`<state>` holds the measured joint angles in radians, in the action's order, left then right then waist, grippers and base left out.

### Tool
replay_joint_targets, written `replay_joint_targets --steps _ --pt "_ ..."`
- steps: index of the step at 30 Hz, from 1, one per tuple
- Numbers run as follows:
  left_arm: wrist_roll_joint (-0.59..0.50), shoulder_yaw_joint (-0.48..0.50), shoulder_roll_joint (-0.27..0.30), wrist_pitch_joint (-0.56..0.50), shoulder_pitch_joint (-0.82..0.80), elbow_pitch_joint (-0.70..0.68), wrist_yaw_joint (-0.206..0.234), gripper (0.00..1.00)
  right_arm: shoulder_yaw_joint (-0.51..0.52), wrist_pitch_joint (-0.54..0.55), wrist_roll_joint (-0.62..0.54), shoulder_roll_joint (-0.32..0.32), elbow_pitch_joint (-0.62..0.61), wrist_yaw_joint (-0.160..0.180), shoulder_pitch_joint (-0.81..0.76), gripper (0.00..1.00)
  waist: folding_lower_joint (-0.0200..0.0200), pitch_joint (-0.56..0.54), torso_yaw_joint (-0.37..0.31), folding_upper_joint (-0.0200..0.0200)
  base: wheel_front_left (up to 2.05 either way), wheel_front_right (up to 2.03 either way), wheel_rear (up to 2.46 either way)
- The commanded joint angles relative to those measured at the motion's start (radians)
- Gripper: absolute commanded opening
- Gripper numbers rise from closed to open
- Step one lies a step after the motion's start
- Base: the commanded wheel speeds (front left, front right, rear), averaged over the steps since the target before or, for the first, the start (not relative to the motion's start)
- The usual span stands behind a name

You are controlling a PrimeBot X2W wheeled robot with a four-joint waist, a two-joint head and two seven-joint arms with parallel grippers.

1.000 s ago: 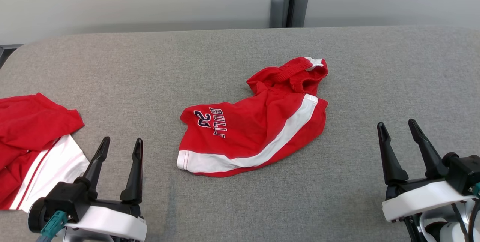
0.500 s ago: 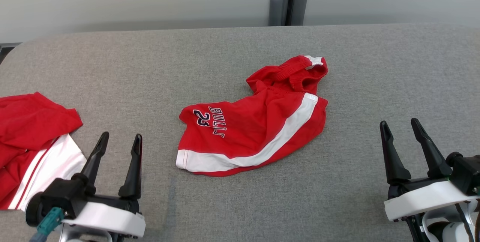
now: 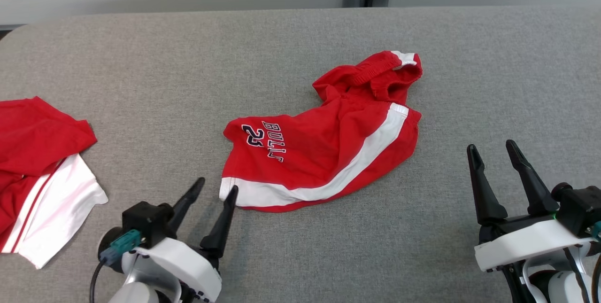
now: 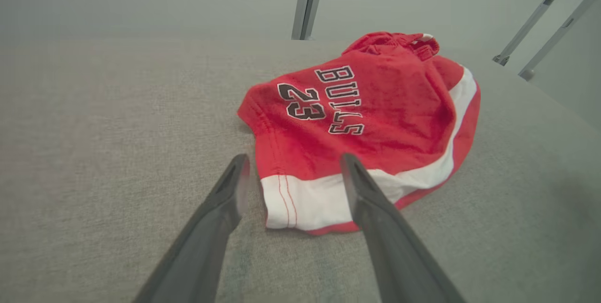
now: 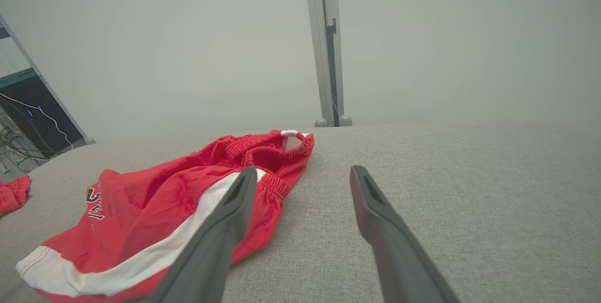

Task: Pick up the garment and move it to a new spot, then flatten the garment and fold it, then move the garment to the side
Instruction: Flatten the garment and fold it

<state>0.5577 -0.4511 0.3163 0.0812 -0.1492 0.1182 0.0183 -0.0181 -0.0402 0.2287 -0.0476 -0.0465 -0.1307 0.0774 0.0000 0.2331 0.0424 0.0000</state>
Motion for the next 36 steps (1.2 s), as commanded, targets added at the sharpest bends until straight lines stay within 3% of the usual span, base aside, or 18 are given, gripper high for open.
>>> replay_joint_targets --steps 1,6,16,17,19,27,36 --pt "0.009 -0.006 -0.002 -0.006 -0.024 0.017 -0.013 1.0 0.002 0.003 0.003 -0.006 0.007 0.0 0.009 1.0 0.0 0.01 -0.007 0.0 0.0 0.0 0.0" --pt "0.032 -0.029 -0.017 -0.051 -0.06 0.115 -0.046 1.0 0.001 -0.004 0.0 -0.006 0.011 0.0 0.02 1.0 0.0 0.032 -0.021 0.0 0.0 0.0 0.0" --pt "0.038 -0.032 -0.02 -0.036 -0.099 0.192 -0.061 0.97 0.014 -0.021 0.005 -0.006 0.02 0.0 0.033 1.0 0.0 0.052 -0.043 0.0 0.0 0.0 0.0" --pt "0.035 -0.034 -0.02 -0.034 -0.101 0.193 -0.061 0.68 0.017 -0.023 0.005 -0.006 0.021 0.0 0.034 1.0 0.0 0.054 -0.043 0.0 0.0 0.0 0.0" --pt "0.029 -0.036 -0.019 -0.026 -0.104 0.191 -0.061 0.0 0.021 -0.023 0.004 -0.006 0.023 0.0 0.037 1.0 0.0 0.055 -0.043 0.0 0.0 0.0 0.0" --pt "0.006 -0.036 -0.007 0.004 -0.112 0.162 -0.04 0.0 0.036 -0.016 -0.009 -0.006 0.034 0.0 0.067 1.0 0.0 0.057 -0.029 0.0 0.0 0.0 0.0" --pt "-0.001 -0.043 -0.004 0.003 -0.129 0.132 -0.036 0.0 -0.023 0.03 -0.049 -0.03 0.099 0.0 0.178 1.0 0.0 0.081 0.006 0.0 0.0 0.0 0.0"
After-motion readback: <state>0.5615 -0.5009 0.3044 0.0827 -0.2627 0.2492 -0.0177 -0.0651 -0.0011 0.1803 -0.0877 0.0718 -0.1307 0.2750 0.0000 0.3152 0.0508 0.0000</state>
